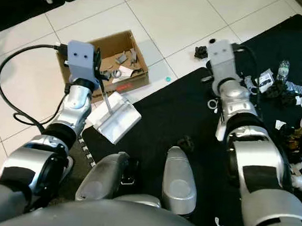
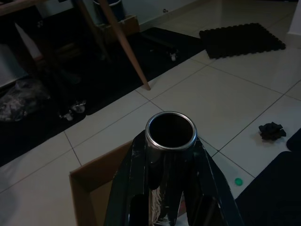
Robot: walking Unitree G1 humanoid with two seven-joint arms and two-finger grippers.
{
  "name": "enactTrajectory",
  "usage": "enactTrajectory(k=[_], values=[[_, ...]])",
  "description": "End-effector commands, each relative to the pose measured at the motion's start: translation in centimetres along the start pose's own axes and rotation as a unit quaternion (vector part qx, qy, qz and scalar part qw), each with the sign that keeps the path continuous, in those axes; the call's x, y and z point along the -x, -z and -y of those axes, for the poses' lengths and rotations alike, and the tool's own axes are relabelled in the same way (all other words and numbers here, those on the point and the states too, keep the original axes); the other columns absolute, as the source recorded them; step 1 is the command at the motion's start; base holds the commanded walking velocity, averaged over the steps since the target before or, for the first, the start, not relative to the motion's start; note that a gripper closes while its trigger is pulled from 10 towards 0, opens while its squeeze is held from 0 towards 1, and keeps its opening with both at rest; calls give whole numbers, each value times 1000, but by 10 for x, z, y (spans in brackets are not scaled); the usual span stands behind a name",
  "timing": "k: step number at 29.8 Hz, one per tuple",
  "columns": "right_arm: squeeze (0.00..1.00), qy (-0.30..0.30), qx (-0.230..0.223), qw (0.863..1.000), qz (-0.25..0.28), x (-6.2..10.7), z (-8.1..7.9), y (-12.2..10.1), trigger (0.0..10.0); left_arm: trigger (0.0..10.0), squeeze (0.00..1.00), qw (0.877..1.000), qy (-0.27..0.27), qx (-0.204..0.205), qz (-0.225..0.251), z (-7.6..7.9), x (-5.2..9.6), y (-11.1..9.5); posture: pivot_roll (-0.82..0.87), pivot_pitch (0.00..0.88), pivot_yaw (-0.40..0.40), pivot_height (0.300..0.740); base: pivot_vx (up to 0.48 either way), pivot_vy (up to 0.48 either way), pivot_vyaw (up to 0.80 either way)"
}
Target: Sweep floor
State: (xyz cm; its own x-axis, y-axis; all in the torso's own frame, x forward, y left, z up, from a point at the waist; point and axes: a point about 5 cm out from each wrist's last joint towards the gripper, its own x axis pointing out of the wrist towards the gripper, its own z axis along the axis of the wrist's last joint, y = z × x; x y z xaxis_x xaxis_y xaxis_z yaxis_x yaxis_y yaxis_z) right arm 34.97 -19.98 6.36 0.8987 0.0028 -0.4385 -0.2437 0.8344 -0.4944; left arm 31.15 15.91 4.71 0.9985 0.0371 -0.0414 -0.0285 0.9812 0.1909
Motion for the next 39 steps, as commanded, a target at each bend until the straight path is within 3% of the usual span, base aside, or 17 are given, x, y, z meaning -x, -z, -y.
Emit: enactTrajectory(k=[1, 6, 7, 9, 11, 14, 19, 20, 21, 22, 25, 28, 30, 31, 34, 36, 39], values=[[0, 17, 52, 998, 13, -1, 7, -9, 10000, 10000, 0, 999, 2, -17, -48, -3, 11, 20, -54, 91, 1, 740, 0, 0, 0], [0, -62, 72, 995, 40, -1, -13, -16, 10000, 10000, 0, 999, -1, -17, -50, -5, 13, 22, -56, 94, -2, 740, 0, 0, 0], [0, -116, 102, 986, 70, 0, -34, -24, 10000, 10000, 0, 999, -3, -17, -51, -6, 13, 24, -56, 94, -2, 740, 0, 0, 0], [0, -137, 121, 980, 82, 1, -43, -27, 10000, 10000, 0, 999, -3, -17, -51, -6, 13, 24, -55, 95, -3, 740, 0, 0, 0], [0, -182, 180, 962, 99, 4, -63, -30, 10000, 10000, 0, 999, -4, -15, -51, -5, 13, 23, -52, 96, -4, 740, 0, 0, 0], [0, -185, 243, 948, 87, 4, -65, -26, 10000, 10000, 0, 999, -5, -14, -50, -5, 13, 23, -50, 96, -4, 740, 0, 0, 0], [0, -168, 258, 950, 59, 2, -50, -21, 10000, 10000, 0, 999, -5, -14, -50, -5, 13, 23, -50, 96, -5, 740, 0, 0, 0], [0, -165, 207, 963, 57, 1, -46, -24, 10000, 10000, 0, 999, -5, -15, -51, -5, 13, 23, -54, 96, -4, 740, 0, 0, 0], [0, -159, 90, 980, 74, 0, -34, -34, 10000, 10000, 0, 999, -4, -15, -51, -5, 13, 23, -54, 96, -4, 740, 0, 0, 0], [0, -159, 90, 980, 74, 0, -34, -34, 10000, 10000, 0, 999, -4, -15, -51, -5, 13, 23, -54, 96, -4, 740, 0, 0, 0], [0, -135, -10, 987, 88, -1, -16, -42, 10000, 10000, 0, 999, -2, -14, -50, -3, 13, 23, -59, 97, -3, 740, 0, 0, 0], [0, -120, -30, 989, 85, -2, -9, -42, 10000, 10000, 0, 999, -2, -14, -50, -3, 13, 22, -60, 97, -3, 740, 0, 0, 0], [0, -65, -84, 993, 52, -2, 17, -31, 10000, 10000, 0, 999, -2, -13, -49, -2, 12, 22, -60, 97, -3, 740, 0, 0, 0], [0, -65, -84, 993, 52, -2, 17, -31, 10000, 10000, 0, 999, -2, -13, -49, -2, 12, 22, -60, 97, -3, 740, 0, 0, 0], [0, -21, -80, 996, -30, 6, 50, 5, 10000, 10000, 0, 999, -1, -14, -50, -3, 13, 23, -61, 98, -2, 740, 0, 0, 0], [0, -19, -75, 996, -44, 8, 55, 11, 10000, 10000, 0, 999, -1, -14, -50, -3, 13, 23, -61, 98, -2, 740, 0, 0, 0], [0, 7, -140, 989, -45, 12, 69, 18, 10000, 10000, 0, 999, -1, -14, -51, -3, 13, 23, -69, 100, -1, 740, 0, 0, 0]])
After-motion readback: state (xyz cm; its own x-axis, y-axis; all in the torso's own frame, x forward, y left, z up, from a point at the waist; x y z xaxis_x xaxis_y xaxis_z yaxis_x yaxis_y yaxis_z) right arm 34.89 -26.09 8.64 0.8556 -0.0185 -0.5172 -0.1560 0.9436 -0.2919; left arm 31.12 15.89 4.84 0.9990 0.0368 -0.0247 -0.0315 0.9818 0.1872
